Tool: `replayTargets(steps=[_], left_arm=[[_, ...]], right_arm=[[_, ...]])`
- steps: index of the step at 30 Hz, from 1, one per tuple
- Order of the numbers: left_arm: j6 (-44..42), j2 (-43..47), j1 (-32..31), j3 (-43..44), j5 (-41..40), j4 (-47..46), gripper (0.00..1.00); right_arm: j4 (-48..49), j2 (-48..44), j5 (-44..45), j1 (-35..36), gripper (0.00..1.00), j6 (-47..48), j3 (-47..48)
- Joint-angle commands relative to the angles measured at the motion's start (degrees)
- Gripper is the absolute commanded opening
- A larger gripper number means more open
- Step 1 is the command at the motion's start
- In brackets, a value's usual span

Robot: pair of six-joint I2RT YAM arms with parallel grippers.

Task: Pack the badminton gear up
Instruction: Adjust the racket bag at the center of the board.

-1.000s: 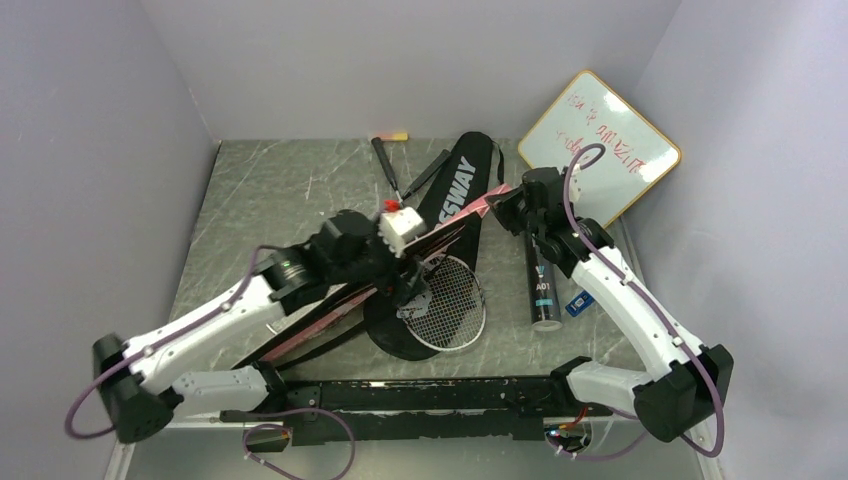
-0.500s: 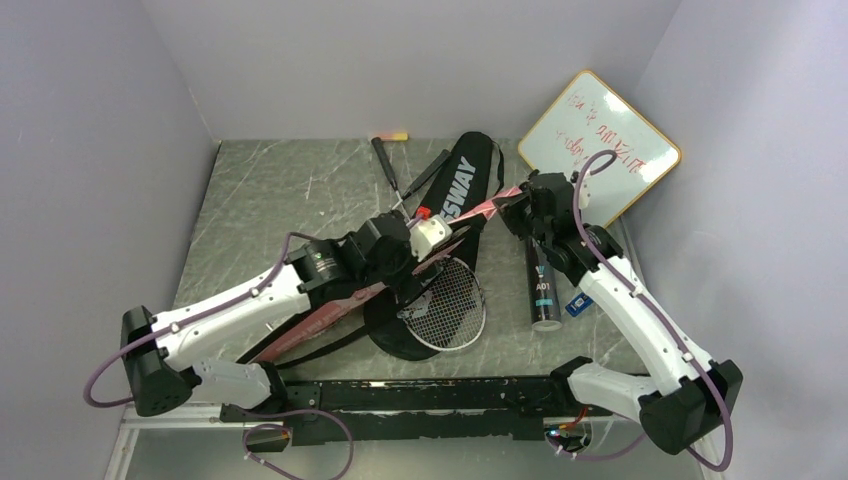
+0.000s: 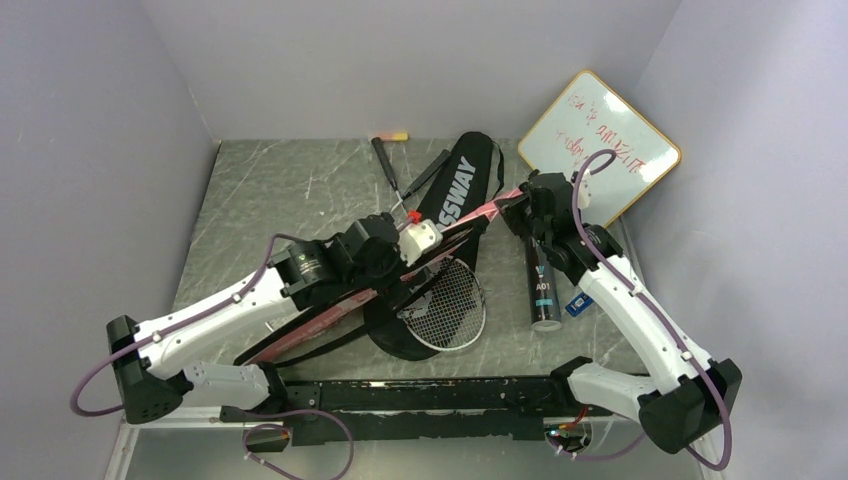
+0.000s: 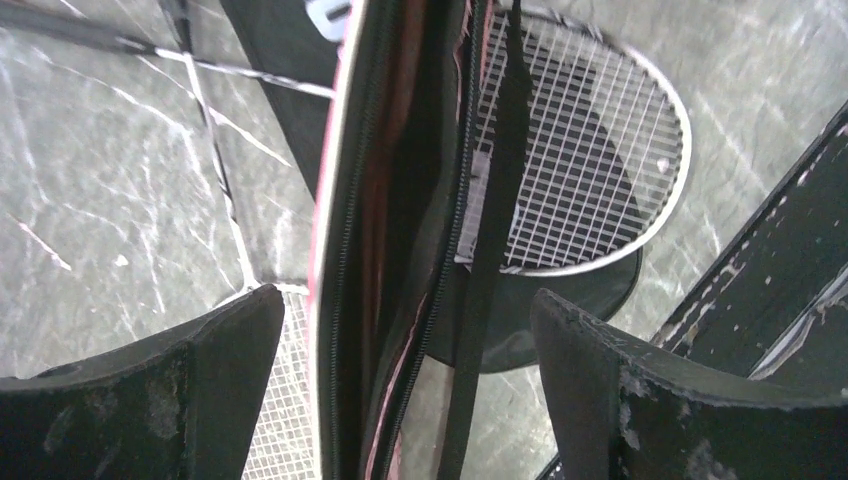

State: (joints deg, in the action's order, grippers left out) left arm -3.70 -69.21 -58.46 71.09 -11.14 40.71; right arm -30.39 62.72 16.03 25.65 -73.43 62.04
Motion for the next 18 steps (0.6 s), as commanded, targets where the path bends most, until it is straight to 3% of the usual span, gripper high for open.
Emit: replayTargets(steps=[1,8,11,12,15,18], left_arm=[[-0.5,-1.4,0.2,-1.3,1.2,-0.4,0.97],[-1.3,-3.8,1.4,-1.5,-6.7,-0.2,0.96],[-2.6,-4.8,2.4,-2.1,-3.8,-0.4,0.87],[-3.1,-5.1,2.6,-2.4,-3.6,-0.6,0.81],[-4.4,-6.7,2.7,-2.3,-7.2,0.8,0.41],[-6.7,-9.4,2.7,0.6,-8.8,4.4,0.12]], right_arm=[[3.9,-0.1,-1.7,0.1,0.00,0.7,1.9],[4.0,-0.1,-1.6,0.1,0.00,1.3,1.7],[3.8,0.0,-1.6,0.1,0.00,1.4,1.5],[3.6,0.0,-1.5,0.1,0.00,1.3,1.5],[1.7,-0.3,-0.2,0.1,0.00,1.2,1.7],[1.1,-1.8,1.4,0.1,0.00,1.1,0.5]])
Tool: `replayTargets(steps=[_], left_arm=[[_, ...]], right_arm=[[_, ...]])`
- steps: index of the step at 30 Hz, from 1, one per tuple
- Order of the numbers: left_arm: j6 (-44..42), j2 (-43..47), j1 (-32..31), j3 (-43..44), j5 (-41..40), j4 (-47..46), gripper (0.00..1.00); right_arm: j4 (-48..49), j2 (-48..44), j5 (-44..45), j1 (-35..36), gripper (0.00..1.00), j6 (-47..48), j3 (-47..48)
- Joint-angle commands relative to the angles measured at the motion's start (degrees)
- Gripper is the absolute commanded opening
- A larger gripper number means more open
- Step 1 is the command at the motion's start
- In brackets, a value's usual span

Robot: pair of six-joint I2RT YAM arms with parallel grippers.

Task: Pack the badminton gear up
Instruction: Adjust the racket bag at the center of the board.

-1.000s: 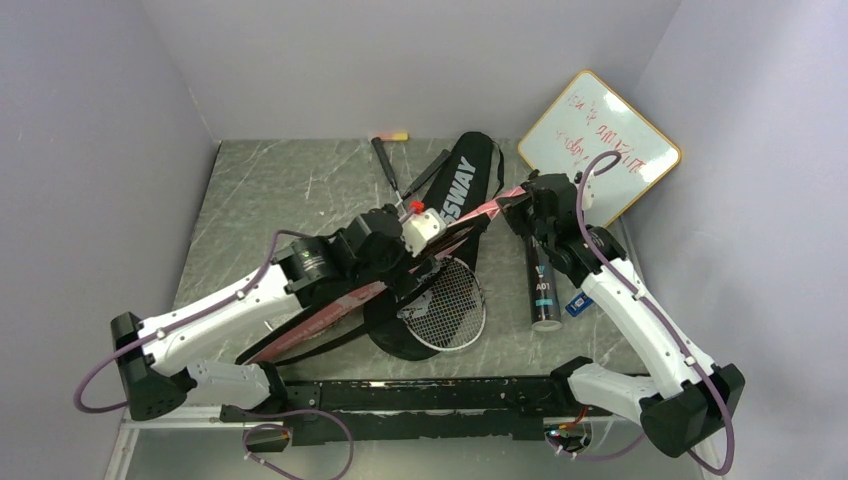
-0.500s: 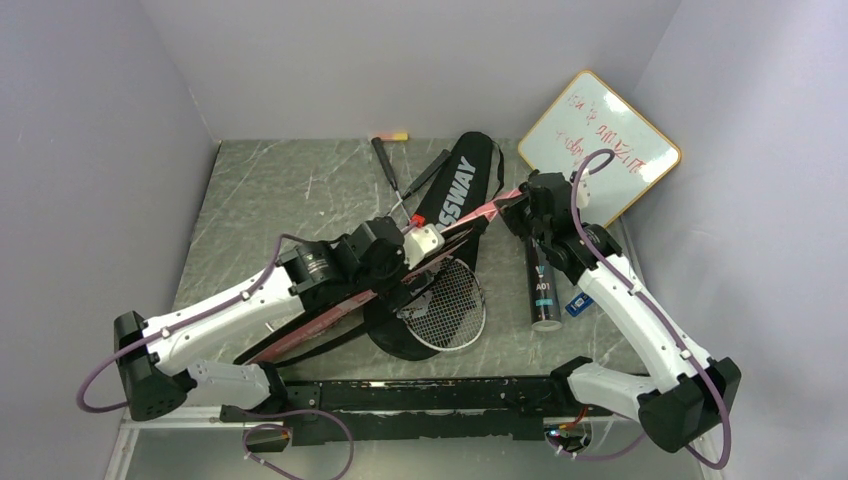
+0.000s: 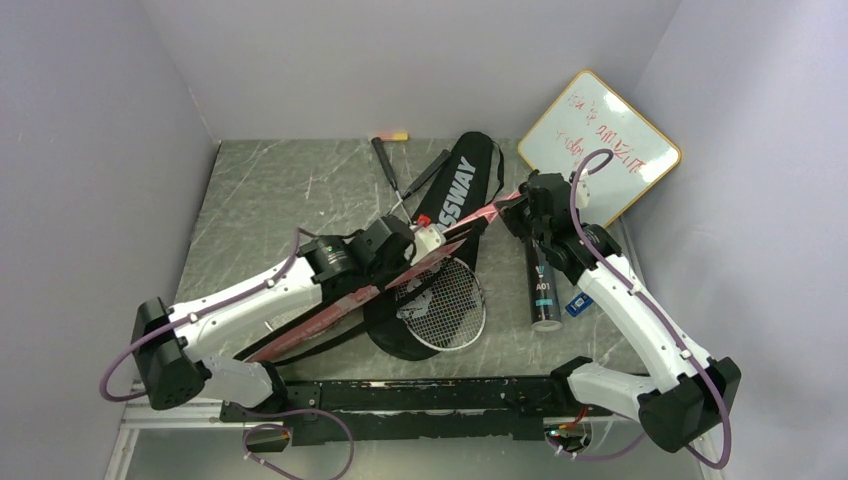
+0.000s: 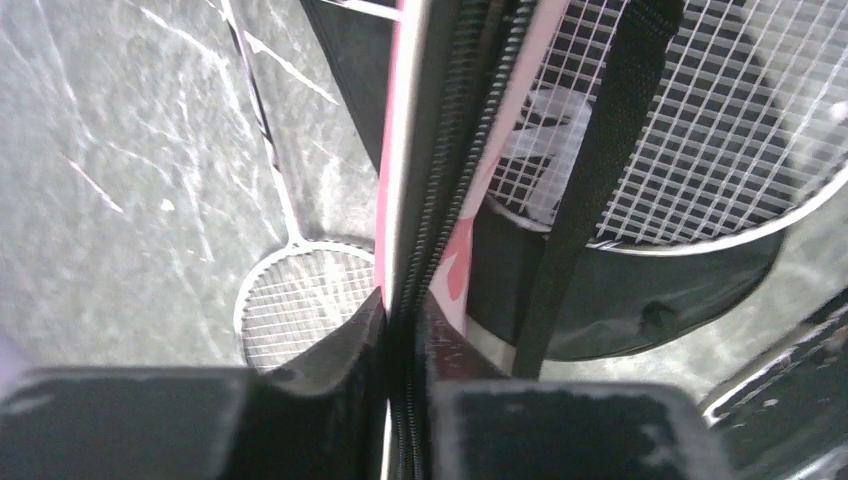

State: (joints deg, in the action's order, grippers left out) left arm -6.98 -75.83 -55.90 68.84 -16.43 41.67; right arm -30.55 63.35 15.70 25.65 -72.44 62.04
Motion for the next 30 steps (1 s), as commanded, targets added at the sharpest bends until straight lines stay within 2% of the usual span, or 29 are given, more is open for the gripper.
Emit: replayTargets(steps=[1,5,8,10,12,14,18,20,24,25,27,30], left_arm=[[-3.9,-4.0,0.2,4.6,-3.8,4.9,0.07],[-5.8,-8.8,0.1,16.8,-6.5,12.3,0.05],[-9.4,-9.1,0.2,20.9,-12.2,12.1,0.05],[-15.0,-6.8,0.2,18.0,-12.2,6.4,0.05],[-22.0,-3.1,0.4,10.3,-12.0,-6.7,0.05],[-26.9,0.0,2.2,3.9,-11.2,-15.7,0.05],[-29.6,-0.1,8.8,-0.6,1.2,-19.2,0.05],[-32.4,-1.2,9.2,-4.1,3.3,-20.9,0.05],[-30.6,-4.2,9.2,-7.1,2.9,-22.3,0.09],[-30.1,-4.4,9.2,-7.3,3.1,-22.4,0.12],[-29.4,-3.7,9.2,-7.2,6.0,-22.2,0.16],[-30.0,-0.3,9.3,-9.9,13.6,-24.9,0.06]], right_arm=[[1.3,-3.0,2.0,0.1,0.00,0.0,0.0],[1.4,-4.1,-0.2,0.1,0.00,0.5,-1.1],[0.5,-3.5,-4.7,0.1,0.00,0.9,-1.1],[0.2,-3.4,-8.1,0.1,0.00,0.8,-1.8],[-0.1,-4.0,-10.6,0.2,0.00,0.0,-3.3],[0.7,-5.2,-12.7,0.4,0.00,-1.2,-5.6],[2.9,-7.9,-14.8,1.4,0.00,-2.9,-10.9],[3.4,-8.7,-15.3,2.1,0.00,-3.3,-13.3],[6.0,-10.0,-17.9,3.2,0.00,-3.5,-17.4],[7.0,-10.4,-18.6,3.5,0.03,-3.4,-18.4],[8.3,-10.9,-19.3,4.1,0.15,-3.9,-19.9],[8.0,-11.4,-17.9,4.1,0.48,-2.5,-19.6]])
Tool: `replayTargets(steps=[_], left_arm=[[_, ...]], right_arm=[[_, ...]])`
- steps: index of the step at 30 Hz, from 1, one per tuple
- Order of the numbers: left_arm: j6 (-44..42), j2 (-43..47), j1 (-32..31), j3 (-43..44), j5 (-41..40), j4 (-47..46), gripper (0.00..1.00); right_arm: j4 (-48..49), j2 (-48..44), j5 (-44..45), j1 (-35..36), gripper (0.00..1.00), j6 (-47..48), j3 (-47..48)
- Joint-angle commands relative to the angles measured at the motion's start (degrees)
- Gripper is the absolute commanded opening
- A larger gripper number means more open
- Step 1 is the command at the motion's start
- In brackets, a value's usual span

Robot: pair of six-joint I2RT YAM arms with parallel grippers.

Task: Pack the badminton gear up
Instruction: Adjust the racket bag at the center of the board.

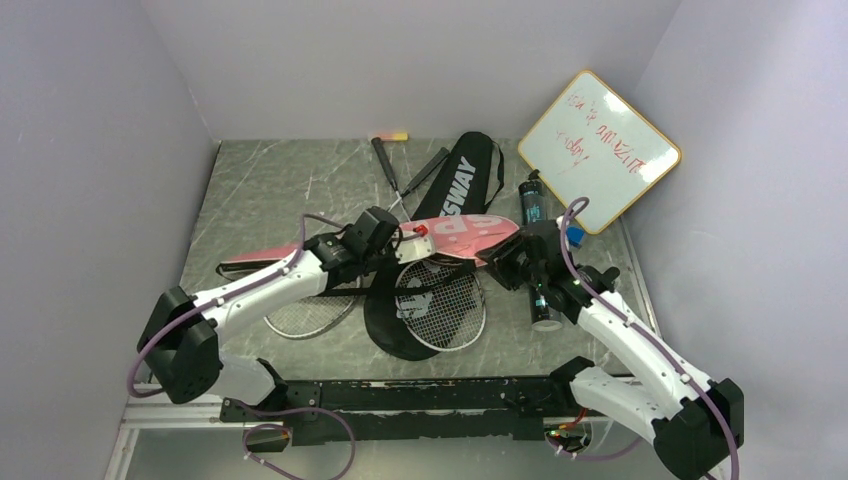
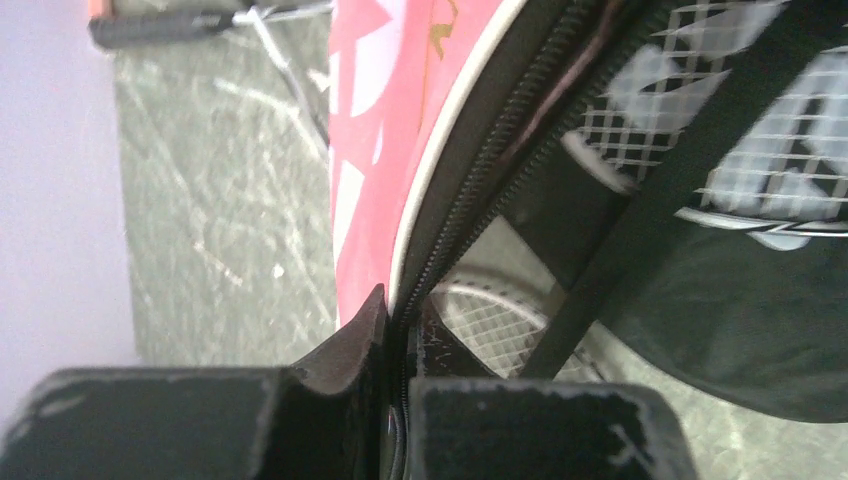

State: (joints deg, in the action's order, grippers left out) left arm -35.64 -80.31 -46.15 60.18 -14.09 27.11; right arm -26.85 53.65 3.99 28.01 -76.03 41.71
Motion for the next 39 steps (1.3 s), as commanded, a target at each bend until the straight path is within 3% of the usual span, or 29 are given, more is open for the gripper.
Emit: replayTargets(steps=[1,4,9,13,17,20,26,32,35,39], left_arm=[[-1.8,5.3,-0.5,-2.3,12.9,-10.9,0.05],[-2.7,7.3,-0.5,-4.2,13.1,-9.7,0.05],[-1.0,10.0,-0.5,-6.8,13.9,-7.8,0.05],[-0.1,11.7,-0.5,-9.0,14.2,-8.9,0.05],[0.5,11.8,-0.5,-8.7,14.2,-8.4,0.05],[0.0,11.8,-0.5,-8.8,14.2,-7.4,0.05],[-3.8,12.5,-0.5,-10.1,10.4,-5.7,0.05],[-6.1,12.3,-0.4,-10.5,9.9,-4.1,0.05],[-6.7,12.5,0.0,-10.7,8.4,-3.5,0.05],[-7.3,14.4,2.1,-11.2,9.2,-4.3,0.05]], right_arm=[[3.3,-2.0,-5.0,1.8,0.57,2.2,1.7],[-0.6,-4.2,-0.4,1.8,0.71,7.6,4.7],[2.0,-10.7,-2.3,1.7,0.71,25.1,3.3],[3.4,-16.4,-7.7,1.7,0.67,33.4,-1.1],[5.7,-21.8,-11.5,1.7,0.49,34.8,-6.8],[6.5,-25.5,-12.2,1.7,0.48,37.5,-10.0],[4.6,-28.4,-12.8,1.7,0.65,41.9,-7.7],[4.3,-29.6,-15.5,1.7,0.71,54.6,-3.6],[7.0,-30.2,-21.2,1.7,0.87,62.7,-3.8],[7.7,-25.0,-23.8,1.7,0.89,68.5,-1.8]])
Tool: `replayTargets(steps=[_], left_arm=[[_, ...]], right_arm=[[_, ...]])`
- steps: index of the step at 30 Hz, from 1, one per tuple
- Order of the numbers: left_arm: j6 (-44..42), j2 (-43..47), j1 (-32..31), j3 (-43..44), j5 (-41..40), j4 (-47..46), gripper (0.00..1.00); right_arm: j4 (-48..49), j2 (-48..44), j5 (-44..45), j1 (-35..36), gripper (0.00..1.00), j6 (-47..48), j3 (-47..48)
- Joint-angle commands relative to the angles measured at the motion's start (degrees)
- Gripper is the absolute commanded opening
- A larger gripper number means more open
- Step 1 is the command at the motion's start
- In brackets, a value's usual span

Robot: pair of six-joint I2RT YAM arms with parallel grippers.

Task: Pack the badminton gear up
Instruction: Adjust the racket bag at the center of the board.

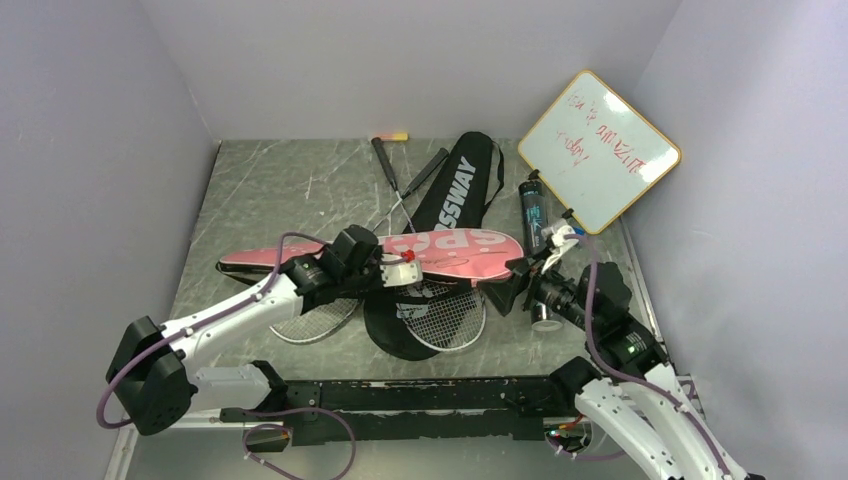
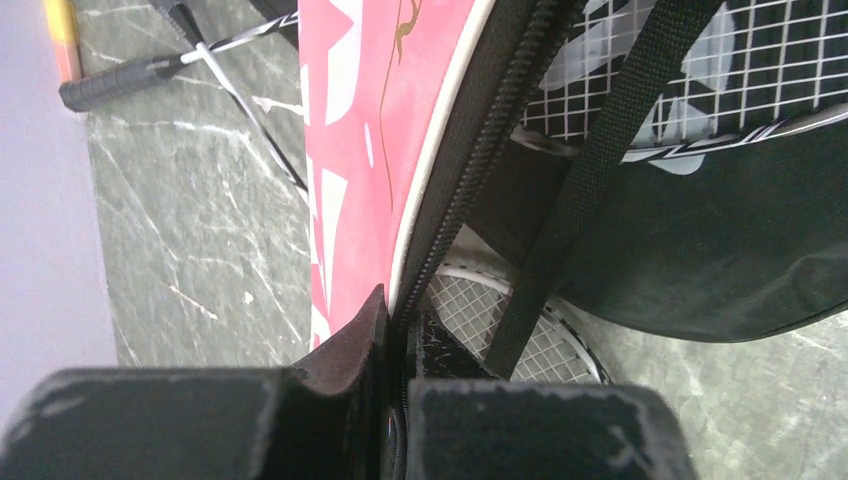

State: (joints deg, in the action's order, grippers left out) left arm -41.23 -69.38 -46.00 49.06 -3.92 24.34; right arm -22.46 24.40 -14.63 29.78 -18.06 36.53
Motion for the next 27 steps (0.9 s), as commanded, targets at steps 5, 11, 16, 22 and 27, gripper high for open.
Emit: replayTargets(steps=[5,11,16,22,27], left_arm=[[-2.7,4.8,2.7,-0.4,-0.3,-1.5,0.05],[-4.3,6.7,3.3,-1.1,0.0,-1.1,0.05],[-4.9,7.2,3.9,-1.2,1.6,-0.8,0.05],[-5.5,7.0,3.9,-0.8,2.3,-0.1,0.05],[-6.3,7.1,3.9,-0.9,3.1,0.4,0.05]], right_arm=[[6.0,11.6,-12.1,0.0,0.85,22.1,4.4],[3.2,18.3,-11.8,1.9,0.73,38.4,8.8],[-4.1,23.0,-9.2,5.6,0.73,51.1,13.3],[-8.8,25.3,-2.8,9.6,0.73,56.9,14.3],[-9.8,25.3,1.2,11.4,0.70,58.4,13.5]])
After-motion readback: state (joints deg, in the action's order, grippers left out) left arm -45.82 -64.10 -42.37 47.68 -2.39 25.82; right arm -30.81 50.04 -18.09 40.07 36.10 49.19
